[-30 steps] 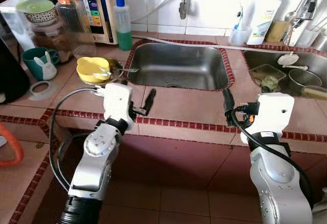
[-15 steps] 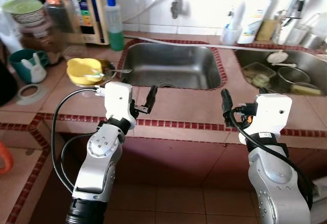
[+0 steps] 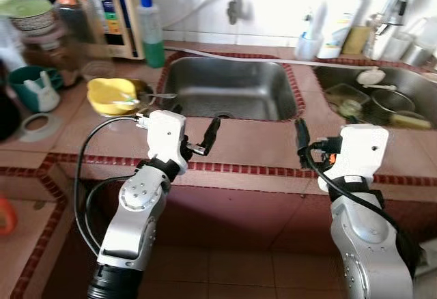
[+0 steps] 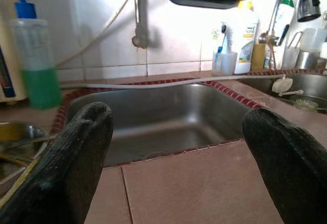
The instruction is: Kitchen organization
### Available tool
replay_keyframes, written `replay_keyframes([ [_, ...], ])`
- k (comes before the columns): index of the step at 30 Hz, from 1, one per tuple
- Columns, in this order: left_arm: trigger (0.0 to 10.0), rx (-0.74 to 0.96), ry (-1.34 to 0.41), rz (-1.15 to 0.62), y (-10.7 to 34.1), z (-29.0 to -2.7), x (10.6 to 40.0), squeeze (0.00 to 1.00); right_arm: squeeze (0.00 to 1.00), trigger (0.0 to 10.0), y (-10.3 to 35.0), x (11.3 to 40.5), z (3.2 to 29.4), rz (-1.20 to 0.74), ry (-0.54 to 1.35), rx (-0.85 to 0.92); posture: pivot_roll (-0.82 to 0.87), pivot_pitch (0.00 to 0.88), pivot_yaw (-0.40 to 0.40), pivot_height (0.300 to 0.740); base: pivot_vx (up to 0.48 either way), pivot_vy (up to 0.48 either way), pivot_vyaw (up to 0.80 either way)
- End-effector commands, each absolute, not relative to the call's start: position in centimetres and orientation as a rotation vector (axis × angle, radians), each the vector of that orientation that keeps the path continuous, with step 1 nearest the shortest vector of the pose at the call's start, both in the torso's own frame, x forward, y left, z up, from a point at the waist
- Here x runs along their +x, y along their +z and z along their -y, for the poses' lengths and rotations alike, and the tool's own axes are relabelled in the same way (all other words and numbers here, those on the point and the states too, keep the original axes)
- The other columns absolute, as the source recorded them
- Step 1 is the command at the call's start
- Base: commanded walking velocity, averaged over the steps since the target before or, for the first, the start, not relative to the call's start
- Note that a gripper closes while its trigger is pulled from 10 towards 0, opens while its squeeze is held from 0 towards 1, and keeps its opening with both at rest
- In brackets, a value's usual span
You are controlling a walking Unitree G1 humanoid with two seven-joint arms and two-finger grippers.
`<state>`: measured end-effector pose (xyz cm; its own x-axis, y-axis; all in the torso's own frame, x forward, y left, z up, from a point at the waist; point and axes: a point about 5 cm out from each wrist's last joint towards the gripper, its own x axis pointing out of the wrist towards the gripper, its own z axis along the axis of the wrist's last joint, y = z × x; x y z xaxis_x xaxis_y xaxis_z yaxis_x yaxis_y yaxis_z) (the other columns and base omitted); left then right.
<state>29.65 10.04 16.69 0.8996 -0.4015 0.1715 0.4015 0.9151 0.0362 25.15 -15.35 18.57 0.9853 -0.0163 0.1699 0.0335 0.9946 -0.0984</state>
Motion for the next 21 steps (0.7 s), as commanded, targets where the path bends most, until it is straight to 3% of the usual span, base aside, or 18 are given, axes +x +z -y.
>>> replay_keyframes([
  [1, 10.0, -0.006, -0.435, 0.188, 16.92, -9.65, 29.48, 0.00, 0.00, 10.0, 18.80, 25.16, 15.56, 0.185, -0.031, -0.106, 0.05, 0.000, 0.001, 0.740, 0.000, 0.000, 0.00],
  [5, 10.0, -0.023, -0.461, 0.193, 17.00, -9.50, 29.38, 0.00, 0.00, 10.0, 18.83, 25.19, 15.60, 0.187, -0.029, -0.109, 0.05, 0.000, 0.001, 0.740, 0.000, 0.000, 0.00],
  [21, 10.0, -0.041, -0.494, 0.198, 17.11, -9.15, 29.21, 0.00, 0.00, 10.0, 18.82, 25.14, 15.68, 0.186, -0.034, -0.112, 0.04, 0.000, 0.000, 0.740, 0.321, 0.000, 0.00],
])
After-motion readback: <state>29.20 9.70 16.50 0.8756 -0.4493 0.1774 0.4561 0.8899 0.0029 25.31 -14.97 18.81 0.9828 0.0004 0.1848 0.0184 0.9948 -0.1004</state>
